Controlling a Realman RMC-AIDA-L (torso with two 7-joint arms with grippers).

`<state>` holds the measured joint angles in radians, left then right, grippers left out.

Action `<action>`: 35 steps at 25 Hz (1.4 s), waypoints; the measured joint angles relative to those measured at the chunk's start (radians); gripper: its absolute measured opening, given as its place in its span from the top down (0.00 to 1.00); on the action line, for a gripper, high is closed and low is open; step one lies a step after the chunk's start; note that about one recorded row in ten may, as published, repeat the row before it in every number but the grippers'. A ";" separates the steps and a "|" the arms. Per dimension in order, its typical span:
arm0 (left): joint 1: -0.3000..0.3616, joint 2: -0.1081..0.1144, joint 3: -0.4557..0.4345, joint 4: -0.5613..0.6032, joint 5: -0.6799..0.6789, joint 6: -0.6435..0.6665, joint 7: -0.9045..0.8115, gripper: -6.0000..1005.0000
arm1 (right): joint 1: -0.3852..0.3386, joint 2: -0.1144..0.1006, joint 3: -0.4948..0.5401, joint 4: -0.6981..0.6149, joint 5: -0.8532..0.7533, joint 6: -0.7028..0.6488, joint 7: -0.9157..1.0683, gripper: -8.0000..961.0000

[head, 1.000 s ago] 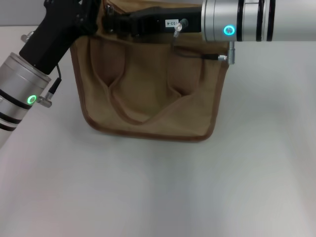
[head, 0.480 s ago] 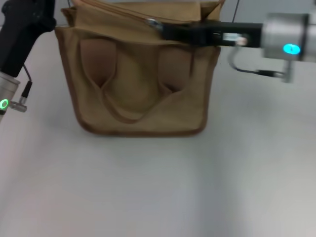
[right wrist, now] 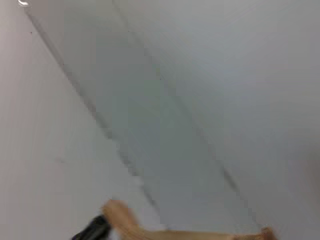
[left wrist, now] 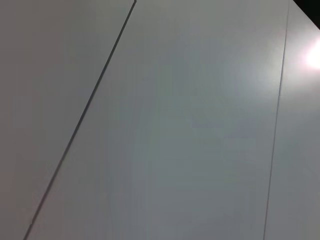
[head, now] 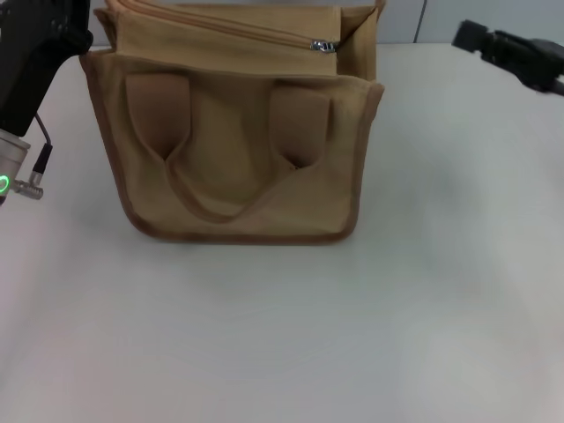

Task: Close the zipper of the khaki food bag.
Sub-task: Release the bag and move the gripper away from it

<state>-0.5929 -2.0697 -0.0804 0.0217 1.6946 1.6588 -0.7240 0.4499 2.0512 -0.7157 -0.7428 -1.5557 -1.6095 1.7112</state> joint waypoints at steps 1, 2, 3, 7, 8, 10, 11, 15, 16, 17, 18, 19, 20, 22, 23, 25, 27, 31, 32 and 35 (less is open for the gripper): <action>0.000 0.000 0.000 0.000 0.000 0.000 0.000 0.96 | 0.000 0.000 0.000 0.000 0.000 0.000 0.000 0.83; 0.001 -0.001 0.001 -0.001 0.001 -0.001 0.000 0.96 | -0.004 -0.009 0.006 0.029 0.001 -0.049 -0.055 0.81; 0.001 -0.001 0.002 -0.002 0.001 -0.002 0.000 0.96 | -0.010 -0.021 0.006 0.081 -0.002 -0.134 -0.163 0.79; 0.001 -0.002 0.003 -0.004 0.002 -0.005 0.000 0.96 | -0.033 -0.029 0.002 0.134 -0.072 -0.270 -0.398 0.72; 0.002 -0.002 0.003 -0.004 0.002 -0.006 0.000 0.97 | -0.039 -0.027 0.002 0.138 -0.099 -0.282 -0.442 0.70; 0.003 -0.002 0.002 -0.004 0.002 -0.008 0.000 0.97 | -0.048 -0.021 0.001 0.142 -0.156 -0.291 -0.501 0.66; 0.003 -0.002 0.002 -0.004 0.002 -0.008 0.000 0.97 | -0.048 -0.021 0.001 0.142 -0.156 -0.291 -0.501 0.64; 0.006 -0.001 0.002 -0.004 0.003 -0.019 0.000 0.95 | -0.052 0.001 -0.001 0.151 -0.280 -0.287 -0.592 0.48; 0.006 -0.001 0.003 -0.003 0.003 -0.023 0.000 0.94 | -0.050 0.009 -0.001 0.155 -0.306 -0.278 -0.612 0.43; 0.007 -0.001 0.004 -0.002 0.003 -0.030 0.000 0.94 | -0.046 0.020 -0.001 0.163 -0.340 -0.259 -0.642 0.39; 0.007 -0.001 0.005 -0.001 0.003 -0.032 0.000 0.93 | -0.044 0.023 -0.001 0.168 -0.353 -0.246 -0.654 0.32; 0.007 -0.001 0.005 -0.001 0.003 -0.032 0.000 0.93 | -0.044 0.023 -0.001 0.168 -0.353 -0.246 -0.654 0.25; 0.008 0.000 0.005 0.000 0.003 -0.034 -0.001 0.92 | -0.037 0.025 0.000 0.184 -0.366 -0.229 -0.667 0.18; 0.009 0.001 0.005 0.000 0.003 -0.034 -0.002 0.91 | -0.030 0.026 0.000 0.203 -0.368 -0.221 -0.679 0.18; 0.010 0.001 0.004 0.001 0.003 -0.034 -0.004 0.91 | -0.030 0.026 0.000 0.203 -0.368 -0.221 -0.679 0.18; 0.011 0.001 0.004 0.003 0.004 -0.033 -0.011 0.90 | -0.027 0.026 0.000 0.213 -0.368 -0.217 -0.687 0.18; 0.010 0.001 0.006 0.003 0.005 -0.033 -0.012 0.89 | -0.025 0.026 0.000 0.213 -0.369 -0.212 -0.690 0.18; 0.019 -0.002 0.006 -0.004 0.007 -0.032 -0.012 0.86 | -0.015 0.026 0.001 0.217 -0.368 -0.200 -0.691 0.18; 0.025 -0.003 0.005 -0.006 0.007 -0.030 -0.012 0.86 | -0.011 0.026 0.001 0.219 -0.368 -0.193 -0.691 0.18; 0.050 -0.002 0.003 -0.007 0.005 -0.029 -0.026 0.84 | -0.004 0.026 0.001 0.222 -0.368 -0.184 -0.691 0.18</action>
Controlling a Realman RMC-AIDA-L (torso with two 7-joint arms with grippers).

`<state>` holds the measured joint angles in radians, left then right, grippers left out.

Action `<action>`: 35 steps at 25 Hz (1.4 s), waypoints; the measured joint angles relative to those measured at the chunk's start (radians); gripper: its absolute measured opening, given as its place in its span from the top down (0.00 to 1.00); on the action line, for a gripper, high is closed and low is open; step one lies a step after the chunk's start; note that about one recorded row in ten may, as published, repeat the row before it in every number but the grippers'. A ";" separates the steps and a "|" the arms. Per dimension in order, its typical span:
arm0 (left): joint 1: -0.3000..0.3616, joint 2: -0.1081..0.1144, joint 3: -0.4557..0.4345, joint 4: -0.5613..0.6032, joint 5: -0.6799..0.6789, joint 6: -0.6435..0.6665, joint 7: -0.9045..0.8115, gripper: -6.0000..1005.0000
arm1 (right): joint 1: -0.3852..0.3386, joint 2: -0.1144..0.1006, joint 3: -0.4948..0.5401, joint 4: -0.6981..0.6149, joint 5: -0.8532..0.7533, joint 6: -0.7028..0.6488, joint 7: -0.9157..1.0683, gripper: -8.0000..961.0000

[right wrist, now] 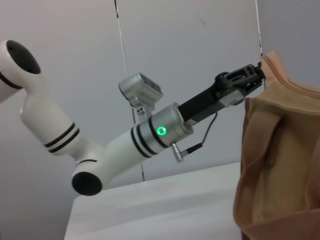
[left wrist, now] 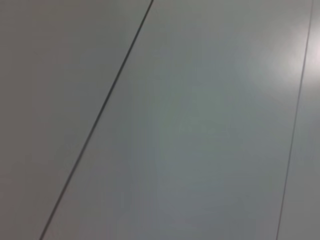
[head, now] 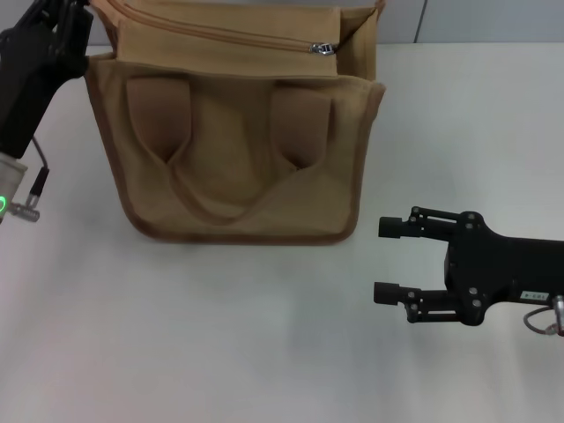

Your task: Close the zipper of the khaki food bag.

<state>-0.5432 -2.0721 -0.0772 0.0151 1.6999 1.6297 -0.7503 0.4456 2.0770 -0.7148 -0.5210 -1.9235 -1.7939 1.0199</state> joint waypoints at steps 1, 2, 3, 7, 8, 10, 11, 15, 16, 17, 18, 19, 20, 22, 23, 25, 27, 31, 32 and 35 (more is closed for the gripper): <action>0.000 0.000 0.000 0.000 0.000 0.000 0.000 0.83 | 0.003 0.000 0.000 0.002 0.000 0.005 0.000 0.18; 0.006 0.001 0.001 0.006 0.001 0.000 -0.014 0.81 | 0.010 0.000 0.000 0.003 0.000 0.013 -0.001 0.18; 0.013 0.004 0.004 0.016 0.003 0.001 -0.037 0.80 | 0.010 0.000 0.000 0.003 0.000 0.013 -0.001 0.18; 0.035 0.007 0.015 0.109 0.041 0.010 -0.186 0.73 | 0.021 0.000 0.000 0.004 -0.001 0.016 -0.001 0.18; 0.039 0.008 0.029 0.148 0.055 0.013 -0.238 0.72 | 0.024 0.000 0.000 0.004 -0.001 0.016 -0.001 0.18; 0.049 0.012 0.068 0.220 0.073 0.024 -0.332 0.68 | 0.029 0.000 0.000 0.004 -0.001 0.017 0.004 0.18; 0.057 0.016 0.100 0.257 0.076 0.036 -0.380 0.67 | 0.030 0.000 0.000 0.004 -0.001 0.017 0.006 0.18; 0.101 0.057 0.225 0.375 0.080 0.108 -0.536 0.52 | 0.033 0.000 0.005 0.005 0.000 0.024 0.010 0.18; 0.115 0.073 0.247 0.389 0.080 0.133 -0.560 0.47 | 0.034 0.000 0.007 0.006 0.001 0.028 0.011 0.18; 0.126 0.087 0.264 0.399 0.080 0.158 -0.579 0.43 | 0.034 0.000 0.007 0.011 0.003 0.035 0.011 0.18; 0.138 0.104 0.280 0.404 0.080 0.188 -0.593 0.36 | 0.034 0.000 0.007 0.015 0.003 0.036 0.011 0.18; 0.152 0.123 0.305 0.409 0.080 0.231 -0.602 0.29 | 0.034 0.000 0.007 0.015 0.003 0.036 0.011 0.18; 0.162 0.139 0.337 0.415 0.080 0.263 -0.603 0.22 | 0.034 0.000 0.008 0.029 0.004 0.038 0.011 0.18; 0.168 0.147 0.362 0.419 0.080 0.281 -0.601 0.21 | 0.036 0.000 0.009 0.039 0.006 0.041 0.011 0.18; 0.173 0.153 0.402 0.427 0.080 0.297 -0.598 0.21 | 0.036 0.000 0.009 0.039 0.006 0.041 0.011 0.18; 0.177 0.152 0.464 0.453 0.080 0.310 -0.588 0.20 | 0.036 0.000 0.009 0.042 0.010 0.042 0.011 0.18; 0.183 0.141 0.618 0.505 0.083 0.325 -0.525 0.20 | 0.036 0.000 0.006 0.044 0.012 0.034 0.010 0.18; 0.179 0.135 0.770 0.522 0.100 0.324 -0.455 0.20 | 0.039 0.000 0.002 0.050 0.012 0.032 0.005 0.18; 0.171 0.127 0.815 0.526 0.124 0.322 -0.435 0.20 | 0.040 0.000 0.002 0.053 0.012 0.032 0.003 0.18; 0.161 0.114 0.832 0.527 0.166 0.313 -0.414 0.20 | 0.040 0.000 0.001 0.054 0.011 0.035 0.003 0.18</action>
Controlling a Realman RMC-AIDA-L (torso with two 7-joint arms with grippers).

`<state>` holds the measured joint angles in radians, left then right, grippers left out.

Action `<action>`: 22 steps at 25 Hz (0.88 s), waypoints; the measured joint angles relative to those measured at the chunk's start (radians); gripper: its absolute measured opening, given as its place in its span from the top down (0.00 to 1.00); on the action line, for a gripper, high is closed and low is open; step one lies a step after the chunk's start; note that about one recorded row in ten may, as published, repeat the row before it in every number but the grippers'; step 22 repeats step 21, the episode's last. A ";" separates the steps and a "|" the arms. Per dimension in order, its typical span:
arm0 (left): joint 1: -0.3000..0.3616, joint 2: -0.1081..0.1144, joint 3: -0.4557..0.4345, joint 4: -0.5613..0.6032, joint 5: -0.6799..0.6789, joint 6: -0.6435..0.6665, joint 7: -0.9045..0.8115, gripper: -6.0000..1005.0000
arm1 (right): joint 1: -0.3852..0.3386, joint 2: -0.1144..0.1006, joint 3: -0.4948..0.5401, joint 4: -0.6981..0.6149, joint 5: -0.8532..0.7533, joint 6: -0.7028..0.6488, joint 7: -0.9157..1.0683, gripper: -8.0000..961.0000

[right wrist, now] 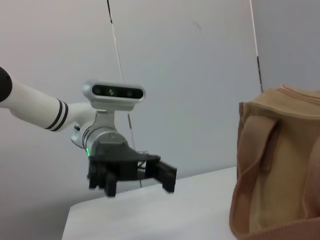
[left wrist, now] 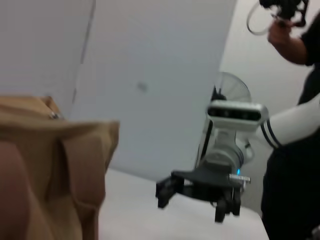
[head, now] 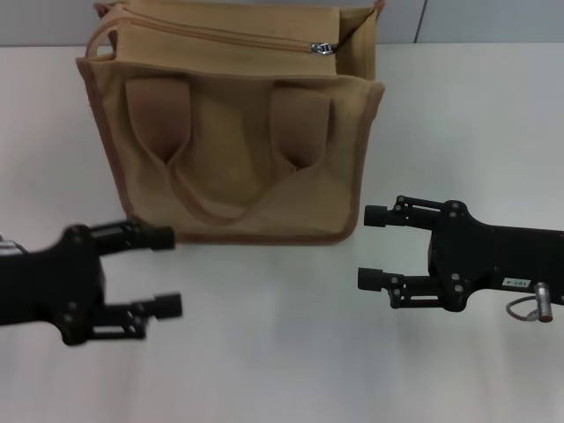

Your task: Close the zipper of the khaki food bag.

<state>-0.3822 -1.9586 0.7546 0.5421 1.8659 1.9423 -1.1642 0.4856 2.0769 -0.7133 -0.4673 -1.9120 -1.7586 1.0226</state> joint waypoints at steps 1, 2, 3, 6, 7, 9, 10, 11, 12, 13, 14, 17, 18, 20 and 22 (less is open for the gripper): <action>-0.002 -0.004 -0.001 0.000 0.012 -0.005 0.006 0.20 | 0.000 0.000 0.000 0.000 0.000 0.001 0.000 0.18; -0.005 -0.009 -0.004 0.001 0.029 -0.015 0.015 0.20 | 0.000 0.000 0.000 0.000 -0.001 0.003 0.000 0.18; -0.005 -0.009 -0.004 0.001 0.029 -0.015 0.015 0.20 | 0.000 0.000 0.000 0.000 -0.001 0.003 0.000 0.18; -0.005 -0.011 -0.004 0.001 0.031 -0.020 0.020 0.20 | 0.001 0.000 0.000 0.000 -0.001 0.002 -0.001 0.18; -0.005 -0.011 -0.004 0.001 0.032 -0.020 0.020 0.20 | 0.001 0.000 0.000 0.000 -0.001 0.001 -0.001 0.18; -0.005 -0.011 -0.004 0.001 0.032 -0.020 0.020 0.20 | 0.001 0.000 0.000 0.000 -0.001 0.000 -0.001 0.18; -0.005 -0.010 -0.003 0.002 0.032 -0.020 0.020 0.20 | 0.001 0.000 0.000 0.000 -0.001 -0.001 -0.001 0.18; -0.005 -0.010 0.000 0.002 0.032 -0.020 0.020 0.20 | 0.001 0.000 0.000 0.000 -0.001 -0.001 -0.002 0.18; -0.007 -0.010 0.003 0.002 0.033 -0.020 0.021 0.20 | 0.001 0.000 0.000 -0.001 0.000 -0.002 -0.002 0.18; -0.007 -0.010 0.003 0.002 0.033 -0.020 0.021 0.20 | 0.001 0.000 0.000 -0.001 0.000 -0.002 -0.002 0.18; -0.008 -0.010 0.004 0.002 0.033 -0.020 0.021 0.20 | 0.002 0.000 0.000 -0.001 0.000 -0.002 -0.002 0.18; -0.008 -0.010 0.004 0.002 0.033 -0.019 0.021 0.20 | 0.005 0.000 0.000 -0.001 0.001 -0.003 -0.002 0.18; -0.008 -0.010 0.004 0.003 0.033 -0.019 0.021 0.20 | 0.005 0.000 0.000 -0.001 0.001 -0.003 -0.002 0.18; -0.008 -0.009 0.004 0.003 0.033 -0.019 0.021 0.20 | 0.007 0.000 0.000 -0.001 0.001 -0.002 -0.002 0.18; -0.008 -0.009 0.004 0.003 0.033 -0.019 0.021 0.20 | 0.008 0.000 0.000 -0.001 0.001 -0.001 -0.003 0.18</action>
